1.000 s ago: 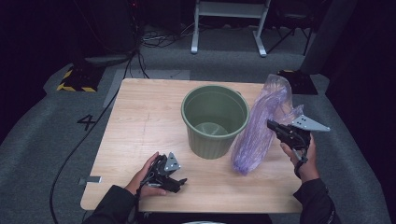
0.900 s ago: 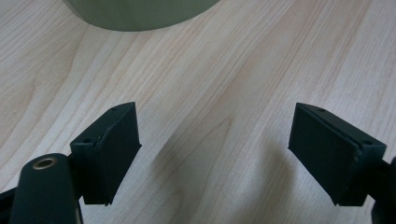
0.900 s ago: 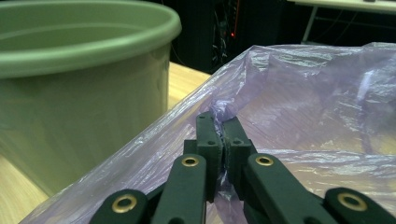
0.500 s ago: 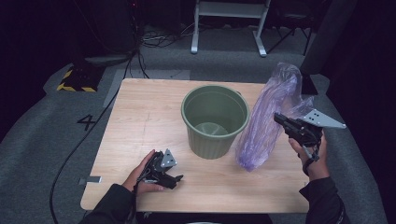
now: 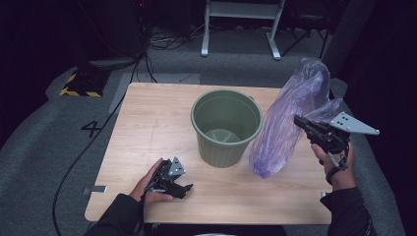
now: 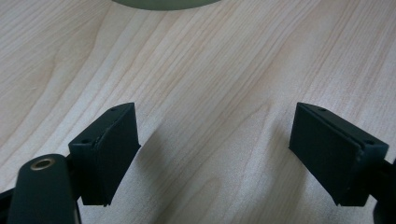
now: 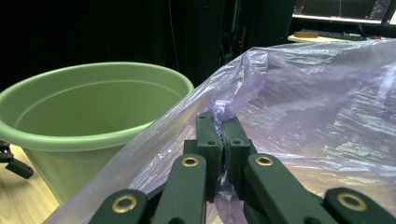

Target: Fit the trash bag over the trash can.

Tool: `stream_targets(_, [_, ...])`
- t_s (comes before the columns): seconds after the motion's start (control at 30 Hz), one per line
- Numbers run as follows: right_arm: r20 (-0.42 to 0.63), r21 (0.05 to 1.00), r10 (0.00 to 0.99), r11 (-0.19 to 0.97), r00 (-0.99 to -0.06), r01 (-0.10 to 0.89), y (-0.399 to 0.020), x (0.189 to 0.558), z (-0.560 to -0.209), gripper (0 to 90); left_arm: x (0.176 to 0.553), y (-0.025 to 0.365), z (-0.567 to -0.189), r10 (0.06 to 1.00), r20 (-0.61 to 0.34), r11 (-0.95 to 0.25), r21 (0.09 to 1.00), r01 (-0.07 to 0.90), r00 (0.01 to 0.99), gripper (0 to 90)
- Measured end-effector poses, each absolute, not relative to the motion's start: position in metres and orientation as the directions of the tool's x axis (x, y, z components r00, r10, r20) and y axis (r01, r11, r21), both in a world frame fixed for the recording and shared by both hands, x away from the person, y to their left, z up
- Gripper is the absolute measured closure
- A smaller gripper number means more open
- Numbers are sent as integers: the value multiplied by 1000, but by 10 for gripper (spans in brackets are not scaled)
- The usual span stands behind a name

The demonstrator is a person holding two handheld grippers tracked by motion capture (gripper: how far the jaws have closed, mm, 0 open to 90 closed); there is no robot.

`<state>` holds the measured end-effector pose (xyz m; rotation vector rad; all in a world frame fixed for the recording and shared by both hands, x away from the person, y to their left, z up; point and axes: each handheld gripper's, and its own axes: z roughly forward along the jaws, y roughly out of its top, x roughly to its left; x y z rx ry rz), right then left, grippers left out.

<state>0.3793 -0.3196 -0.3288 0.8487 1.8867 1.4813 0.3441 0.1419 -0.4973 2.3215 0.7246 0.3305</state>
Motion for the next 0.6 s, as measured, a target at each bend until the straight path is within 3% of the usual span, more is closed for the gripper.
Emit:
stream_targets(0.1, [-68,978,775,177,-628,113,-319,376,-322,885,348,148,-503,572,-7,-585,698,414,820,132])
stream_targets(0.6, [-93,981,744,180,-662,65,-317,361,-301,885,348,148,-504,575,-6,-576,707,411,818,115])
